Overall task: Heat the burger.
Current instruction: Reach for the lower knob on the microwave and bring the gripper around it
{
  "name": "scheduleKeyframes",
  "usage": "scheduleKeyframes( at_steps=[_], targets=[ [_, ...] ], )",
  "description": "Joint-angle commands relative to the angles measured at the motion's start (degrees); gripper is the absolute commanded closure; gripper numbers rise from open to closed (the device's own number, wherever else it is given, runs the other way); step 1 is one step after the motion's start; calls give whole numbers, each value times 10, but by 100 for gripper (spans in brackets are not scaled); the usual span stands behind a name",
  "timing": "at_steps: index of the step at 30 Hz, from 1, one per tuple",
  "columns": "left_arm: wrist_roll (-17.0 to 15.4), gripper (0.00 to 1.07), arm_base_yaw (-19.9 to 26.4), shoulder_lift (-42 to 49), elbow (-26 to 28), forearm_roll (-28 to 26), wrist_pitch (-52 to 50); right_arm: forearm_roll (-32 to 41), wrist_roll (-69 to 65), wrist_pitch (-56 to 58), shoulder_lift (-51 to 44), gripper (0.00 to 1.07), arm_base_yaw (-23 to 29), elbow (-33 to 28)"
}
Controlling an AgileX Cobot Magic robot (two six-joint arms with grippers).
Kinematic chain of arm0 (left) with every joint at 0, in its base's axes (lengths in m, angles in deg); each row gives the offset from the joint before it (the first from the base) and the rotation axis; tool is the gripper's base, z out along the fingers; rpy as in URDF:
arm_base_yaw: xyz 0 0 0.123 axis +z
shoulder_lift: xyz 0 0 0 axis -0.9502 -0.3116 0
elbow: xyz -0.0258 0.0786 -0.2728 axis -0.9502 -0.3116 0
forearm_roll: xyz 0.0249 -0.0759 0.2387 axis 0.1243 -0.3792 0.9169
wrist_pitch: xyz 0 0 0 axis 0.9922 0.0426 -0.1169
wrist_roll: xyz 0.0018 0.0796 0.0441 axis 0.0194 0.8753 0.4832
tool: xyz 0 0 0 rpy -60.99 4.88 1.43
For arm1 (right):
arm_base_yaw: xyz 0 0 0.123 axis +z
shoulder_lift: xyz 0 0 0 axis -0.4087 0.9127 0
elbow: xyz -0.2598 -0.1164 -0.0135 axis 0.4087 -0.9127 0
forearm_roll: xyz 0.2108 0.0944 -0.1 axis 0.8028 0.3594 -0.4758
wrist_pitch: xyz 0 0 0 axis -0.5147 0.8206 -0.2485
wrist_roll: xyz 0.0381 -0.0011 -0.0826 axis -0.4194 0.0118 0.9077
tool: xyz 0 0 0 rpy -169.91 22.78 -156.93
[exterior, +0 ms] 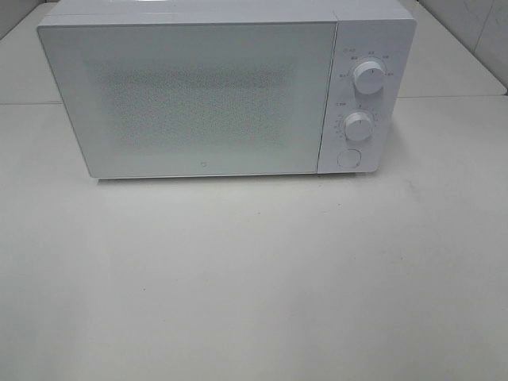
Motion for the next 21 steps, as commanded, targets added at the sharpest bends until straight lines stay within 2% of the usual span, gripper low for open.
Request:
scheduleKeyframes(
  at_steps=[1,21],
  targets=[
    [-5,6,3,12,-1,-6,2,-1,-2,-5,-14,32,-3,-2],
    [-5,6,3,12,-1,-6,2,-1,-2,-5,-14,32,-3,-2]
  ],
)
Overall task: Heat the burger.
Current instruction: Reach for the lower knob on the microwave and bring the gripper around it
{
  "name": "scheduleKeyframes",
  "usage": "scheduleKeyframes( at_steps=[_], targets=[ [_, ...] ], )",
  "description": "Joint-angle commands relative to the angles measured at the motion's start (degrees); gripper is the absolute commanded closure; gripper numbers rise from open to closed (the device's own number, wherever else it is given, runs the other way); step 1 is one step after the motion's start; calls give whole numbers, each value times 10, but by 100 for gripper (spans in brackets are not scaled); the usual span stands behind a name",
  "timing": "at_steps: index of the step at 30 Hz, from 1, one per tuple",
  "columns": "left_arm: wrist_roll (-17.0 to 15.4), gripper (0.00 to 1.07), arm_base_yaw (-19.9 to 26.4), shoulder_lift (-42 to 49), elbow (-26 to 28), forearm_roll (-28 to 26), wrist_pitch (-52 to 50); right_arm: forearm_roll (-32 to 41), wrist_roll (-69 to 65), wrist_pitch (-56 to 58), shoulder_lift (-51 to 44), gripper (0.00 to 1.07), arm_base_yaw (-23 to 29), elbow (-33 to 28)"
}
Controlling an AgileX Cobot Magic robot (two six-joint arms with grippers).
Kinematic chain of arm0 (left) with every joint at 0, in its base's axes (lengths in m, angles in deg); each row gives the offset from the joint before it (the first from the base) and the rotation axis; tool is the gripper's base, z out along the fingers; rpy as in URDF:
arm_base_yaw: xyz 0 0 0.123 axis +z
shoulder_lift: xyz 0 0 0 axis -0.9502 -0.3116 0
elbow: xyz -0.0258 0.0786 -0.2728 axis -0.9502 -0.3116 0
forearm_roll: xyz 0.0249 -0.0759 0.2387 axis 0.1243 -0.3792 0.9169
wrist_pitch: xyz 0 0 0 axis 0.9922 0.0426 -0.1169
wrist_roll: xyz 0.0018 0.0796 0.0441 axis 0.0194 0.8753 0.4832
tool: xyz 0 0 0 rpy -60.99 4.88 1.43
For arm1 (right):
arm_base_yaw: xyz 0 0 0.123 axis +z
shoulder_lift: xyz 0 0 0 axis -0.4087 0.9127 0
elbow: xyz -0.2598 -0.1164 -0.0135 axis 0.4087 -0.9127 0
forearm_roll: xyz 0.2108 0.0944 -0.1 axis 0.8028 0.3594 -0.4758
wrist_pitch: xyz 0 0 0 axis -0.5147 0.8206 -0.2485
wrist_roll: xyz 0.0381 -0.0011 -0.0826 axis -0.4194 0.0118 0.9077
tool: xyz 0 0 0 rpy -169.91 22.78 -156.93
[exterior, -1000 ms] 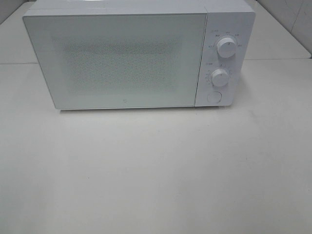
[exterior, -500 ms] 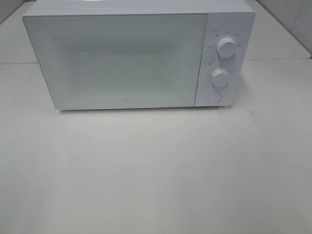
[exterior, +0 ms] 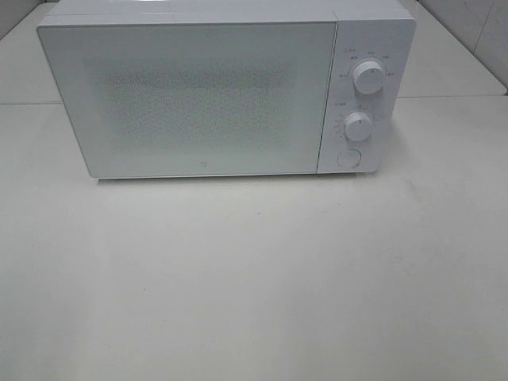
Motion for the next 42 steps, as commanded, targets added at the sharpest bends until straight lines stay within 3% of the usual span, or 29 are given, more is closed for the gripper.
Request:
scheduleKeyframes(
  at_steps=[1,24,42],
  targets=[
    [-5,6,3,12,-1,-6,2,-1,-2,-5,-14,32,-3,-2],
    [-5,6,3,12,-1,-6,2,-1,-5,-34,-5,32,-3,10],
    [-5,6,3,12,-1,-6,2,1,-6,-195,199,31,-3,9]
  ],
)
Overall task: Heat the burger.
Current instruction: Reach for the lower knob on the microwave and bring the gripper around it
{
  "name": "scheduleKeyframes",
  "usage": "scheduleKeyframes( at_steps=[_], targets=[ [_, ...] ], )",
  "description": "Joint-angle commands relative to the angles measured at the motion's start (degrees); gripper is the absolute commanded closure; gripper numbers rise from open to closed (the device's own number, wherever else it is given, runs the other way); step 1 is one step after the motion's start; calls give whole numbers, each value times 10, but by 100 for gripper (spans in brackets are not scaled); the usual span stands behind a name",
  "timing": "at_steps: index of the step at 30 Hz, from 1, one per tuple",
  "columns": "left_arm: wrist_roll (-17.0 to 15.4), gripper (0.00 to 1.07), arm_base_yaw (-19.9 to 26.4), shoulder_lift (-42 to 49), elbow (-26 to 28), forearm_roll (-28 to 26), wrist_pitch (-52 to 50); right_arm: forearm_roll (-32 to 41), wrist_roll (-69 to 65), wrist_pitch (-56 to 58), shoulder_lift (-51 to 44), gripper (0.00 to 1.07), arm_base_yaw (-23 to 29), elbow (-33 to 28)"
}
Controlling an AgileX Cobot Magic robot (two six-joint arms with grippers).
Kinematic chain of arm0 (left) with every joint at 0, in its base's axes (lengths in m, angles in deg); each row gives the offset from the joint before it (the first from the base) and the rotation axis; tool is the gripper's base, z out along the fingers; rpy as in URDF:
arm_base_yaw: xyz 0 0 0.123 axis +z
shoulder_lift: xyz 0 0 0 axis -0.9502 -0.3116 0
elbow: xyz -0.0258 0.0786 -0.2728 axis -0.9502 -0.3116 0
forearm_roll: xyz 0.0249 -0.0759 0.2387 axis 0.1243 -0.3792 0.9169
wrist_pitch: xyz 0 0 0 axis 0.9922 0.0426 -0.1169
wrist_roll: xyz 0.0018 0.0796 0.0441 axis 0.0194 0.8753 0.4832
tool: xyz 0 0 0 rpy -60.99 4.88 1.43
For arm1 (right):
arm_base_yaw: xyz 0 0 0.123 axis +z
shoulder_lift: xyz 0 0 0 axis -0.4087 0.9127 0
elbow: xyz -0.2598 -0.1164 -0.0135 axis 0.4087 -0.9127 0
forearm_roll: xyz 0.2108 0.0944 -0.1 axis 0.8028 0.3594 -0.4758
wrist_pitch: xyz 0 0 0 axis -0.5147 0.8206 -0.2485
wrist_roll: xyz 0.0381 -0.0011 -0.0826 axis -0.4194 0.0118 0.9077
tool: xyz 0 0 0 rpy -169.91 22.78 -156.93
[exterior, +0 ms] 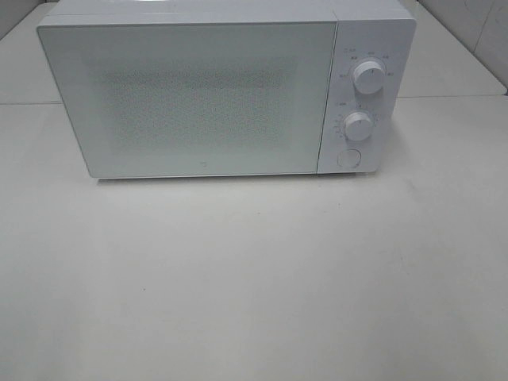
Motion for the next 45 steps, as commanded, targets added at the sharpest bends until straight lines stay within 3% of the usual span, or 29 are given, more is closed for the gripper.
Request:
scheduleKeyframes(
  at_steps=[1,38,45],
  targets=[
    [-5,6,3,12,-1,-6,2,-2,-6,-36,21,31,-3,1],
    [-5,6,3,12,-1,-6,2,-37,1,-443,329,31,-3,-29],
    [-5,6,3,12,-1,-6,2,-34,1,-568,413,31,-3,-38]
  ],
)
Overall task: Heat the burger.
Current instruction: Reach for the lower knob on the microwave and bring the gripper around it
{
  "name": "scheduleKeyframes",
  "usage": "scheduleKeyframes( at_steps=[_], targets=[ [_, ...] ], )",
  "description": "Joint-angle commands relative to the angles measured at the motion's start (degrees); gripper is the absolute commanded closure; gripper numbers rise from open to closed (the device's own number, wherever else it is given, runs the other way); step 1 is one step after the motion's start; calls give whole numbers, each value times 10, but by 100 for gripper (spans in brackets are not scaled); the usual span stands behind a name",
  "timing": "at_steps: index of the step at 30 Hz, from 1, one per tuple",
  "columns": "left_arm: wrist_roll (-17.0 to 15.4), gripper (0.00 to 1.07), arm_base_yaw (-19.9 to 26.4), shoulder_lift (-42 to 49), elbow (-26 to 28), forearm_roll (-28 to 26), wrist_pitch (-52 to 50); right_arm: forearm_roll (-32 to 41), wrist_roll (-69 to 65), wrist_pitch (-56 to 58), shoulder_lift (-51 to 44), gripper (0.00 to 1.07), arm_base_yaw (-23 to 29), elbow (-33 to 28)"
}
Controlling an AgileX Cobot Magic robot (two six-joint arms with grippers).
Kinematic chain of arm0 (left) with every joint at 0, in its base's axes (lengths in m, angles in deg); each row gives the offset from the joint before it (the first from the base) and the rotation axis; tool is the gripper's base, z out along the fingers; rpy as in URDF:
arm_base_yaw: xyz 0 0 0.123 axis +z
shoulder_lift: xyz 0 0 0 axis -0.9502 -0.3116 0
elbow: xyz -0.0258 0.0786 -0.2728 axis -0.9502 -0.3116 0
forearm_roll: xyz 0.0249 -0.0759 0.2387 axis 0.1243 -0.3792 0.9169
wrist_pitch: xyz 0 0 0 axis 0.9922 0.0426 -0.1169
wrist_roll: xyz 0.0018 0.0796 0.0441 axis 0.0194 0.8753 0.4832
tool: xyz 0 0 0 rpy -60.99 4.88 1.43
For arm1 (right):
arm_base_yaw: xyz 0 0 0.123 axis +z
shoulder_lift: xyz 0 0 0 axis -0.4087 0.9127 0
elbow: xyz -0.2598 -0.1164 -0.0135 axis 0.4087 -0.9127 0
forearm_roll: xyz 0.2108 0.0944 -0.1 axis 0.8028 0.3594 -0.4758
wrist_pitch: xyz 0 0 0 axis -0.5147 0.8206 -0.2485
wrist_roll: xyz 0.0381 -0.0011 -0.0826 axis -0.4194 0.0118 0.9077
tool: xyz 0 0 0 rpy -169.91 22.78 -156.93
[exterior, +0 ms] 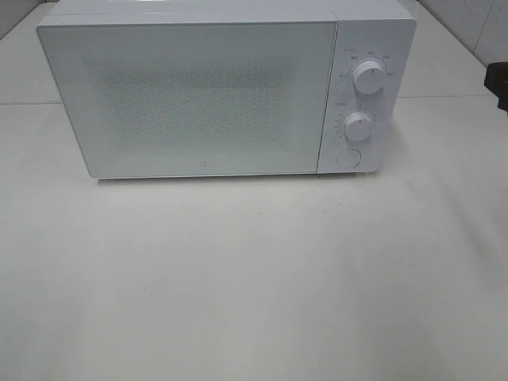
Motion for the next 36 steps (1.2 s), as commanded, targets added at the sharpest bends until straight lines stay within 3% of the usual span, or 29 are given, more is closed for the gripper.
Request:
scheduleKeyframes(
  at_steps=[1,12,14,22,28,36],
  targets=[
    [-5,6,3,12,-1,-6,2,-3,1,-37,13,31,-3,-5],
    [-5,6,3,12,-1,-6,2,141,131,-194,96,31,15,-58],
    [-5,6,3,12,-1,-6,2,202,190,-245,113,31,62,-74],
    [-5,6,3,12,-1,-6,2,305,266,-332,162,31,152,-78],
    [-5,6,3,12,-1,-6,2,428,286,-443,226,31,239,-78],
    [-5,6,3,12,-1,-6,2,494,284,-534,329,31,324,-66]
  ],
)
